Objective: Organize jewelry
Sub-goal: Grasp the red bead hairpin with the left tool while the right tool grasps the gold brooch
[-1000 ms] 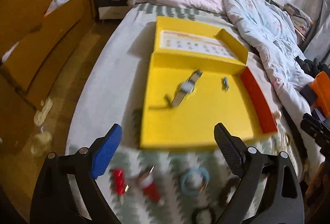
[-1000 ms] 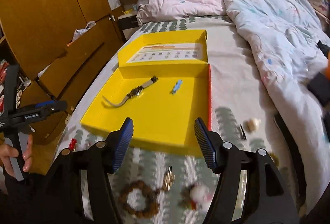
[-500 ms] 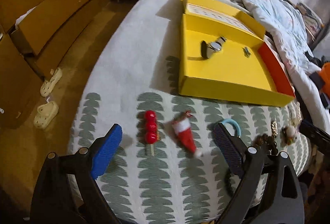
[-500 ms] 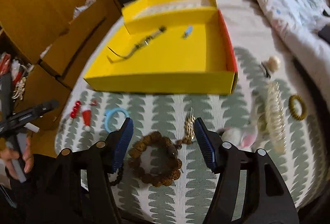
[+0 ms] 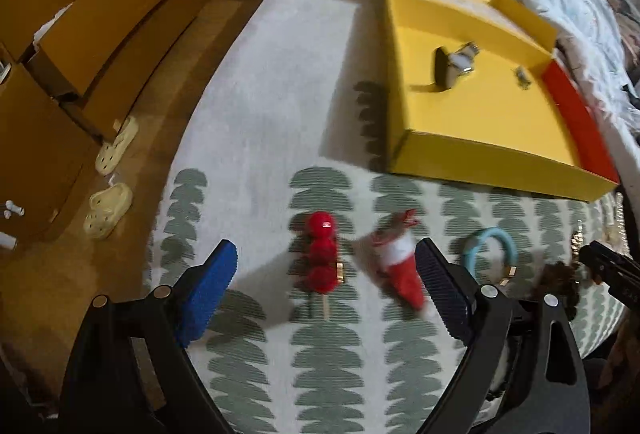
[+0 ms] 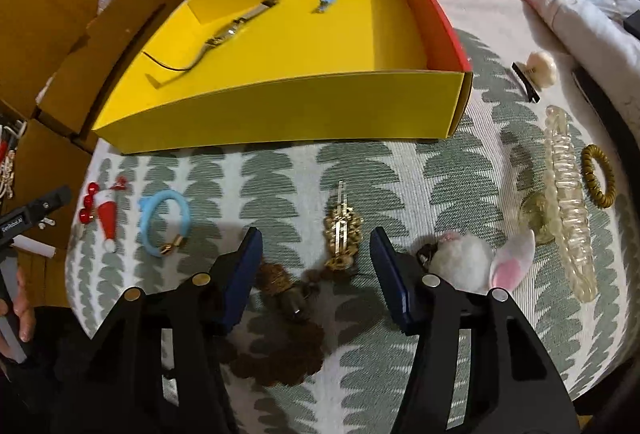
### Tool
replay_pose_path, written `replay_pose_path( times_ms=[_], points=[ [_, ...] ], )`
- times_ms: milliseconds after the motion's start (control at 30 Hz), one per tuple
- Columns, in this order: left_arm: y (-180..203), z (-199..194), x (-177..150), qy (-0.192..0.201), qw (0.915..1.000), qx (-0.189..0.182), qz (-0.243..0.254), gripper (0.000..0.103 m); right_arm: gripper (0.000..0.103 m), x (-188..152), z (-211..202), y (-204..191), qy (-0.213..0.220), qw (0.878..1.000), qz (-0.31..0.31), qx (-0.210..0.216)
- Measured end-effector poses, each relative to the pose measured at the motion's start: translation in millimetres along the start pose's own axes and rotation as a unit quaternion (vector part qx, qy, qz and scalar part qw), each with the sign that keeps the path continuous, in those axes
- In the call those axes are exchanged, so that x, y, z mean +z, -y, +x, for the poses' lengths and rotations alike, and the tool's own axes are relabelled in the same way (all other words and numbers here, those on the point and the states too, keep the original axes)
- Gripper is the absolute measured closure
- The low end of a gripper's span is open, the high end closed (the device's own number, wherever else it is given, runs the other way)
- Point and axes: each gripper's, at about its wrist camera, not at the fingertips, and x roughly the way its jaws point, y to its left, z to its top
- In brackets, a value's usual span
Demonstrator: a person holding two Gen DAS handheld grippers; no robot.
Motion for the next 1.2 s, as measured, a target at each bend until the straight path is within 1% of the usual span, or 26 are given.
replay_pose_path(
  times_ms=[100, 200, 300, 333, 367, 400, 433, 500, 600, 767, 800, 867, 933, 1000, 1067, 1100, 1167, 1200],
  points=[
    [-2, 9, 2, -0.018, 0.9998, 0.003, 0.001, 0.014, 0.047, 4, 10, 3, -0.013, 1.0, 0.003, -0.007],
    [0, 15, 1, -0.023, 0.9995, 0.022, 0.007, 0.014, 0.049, 7, 16, 6, -0.019, 1.0, 0.006, -0.014],
    [3, 23, 0, -0.036, 0.9991, 0.023, 0.009, 0.014, 0.052, 8, 19, 5, -0.024, 0.999, 0.002, -0.025],
    [4, 25, 0, -0.039, 0.9989, 0.025, 0.01, 0.015, 0.054, 9, 19, 4, -0.024, 0.999, 0.001, -0.028],
    [5, 27, -1, -0.042, 0.9986, 0.028, 0.012, 0.018, 0.059, 9, 20, 5, -0.023, 0.999, 0.003, -0.034],
    [5, 29, -2, -0.045, 0.9985, 0.029, 0.013, 0.02, 0.061, 8, 20, 5, -0.026, 0.999, 0.003, -0.043],
    [6, 31, -2, -0.049, 0.9982, 0.029, 0.016, 0.02, 0.062, 7, 21, 5, -0.027, 0.999, 0.001, -0.046],
    [6, 33, -3, -0.05, 0.998, 0.036, 0.016, 0.02, 0.062, 6, 20, 4, -0.027, 0.998, -0.001, -0.048],
    [5, 34, -2, -0.055, 0.998, 0.031, 0.011, 0.02, 0.062, 5, 22, 0, -0.028, 0.998, -0.01, -0.06],
    [1, 39, 1, -0.059, 0.9978, 0.028, 0.005, 0.021, 0.061, 2, 32, -16, -0.031, 0.992, -0.045, -0.113],
    [1, 40, 2, -0.06, 0.9978, 0.027, 0.003, 0.022, 0.061, 1, 34, -18, -0.031, 0.991, -0.051, -0.121],
    [-2, 43, 2, -0.066, 0.9975, 0.026, 0.001, 0.033, 0.062, 0, 36, -21, -0.031, 0.989, -0.059, -0.133],
    [-3, 46, 0, -0.073, 0.9969, 0.028, 0.001, 0.039, 0.062, -2, 37, -24, -0.03, 0.988, -0.064, -0.14],
    [-4, 49, 0, -0.077, 0.9964, 0.037, 0.003, 0.043, 0.064, -3, 36, -23, -0.03, 0.988, -0.061, -0.138],
    [-5, 48, -1, -0.075, 0.9965, 0.036, 0.004, 0.046, 0.067, -3, 35, -23, -0.029, 0.989, -0.06, -0.135],
    [-5, 48, -1, -0.075, 0.9966, 0.035, 0.004, 0.052, 0.069, -3, 34, -23, -0.03, 0.989, -0.059, -0.133],
    [-7, 48, -1, -0.074, 0.9967, 0.033, 0.002, 0.056, 0.074, -4, 34, -24, -0.03, 0.99, -0.056, -0.13],
    [-8, 48, -1, -0.074, 0.9968, 0.031, 0.001, 0.058, 0.074, -3, 34, -24, -0.03, 0.99, -0.055, -0.128]
  ],
)
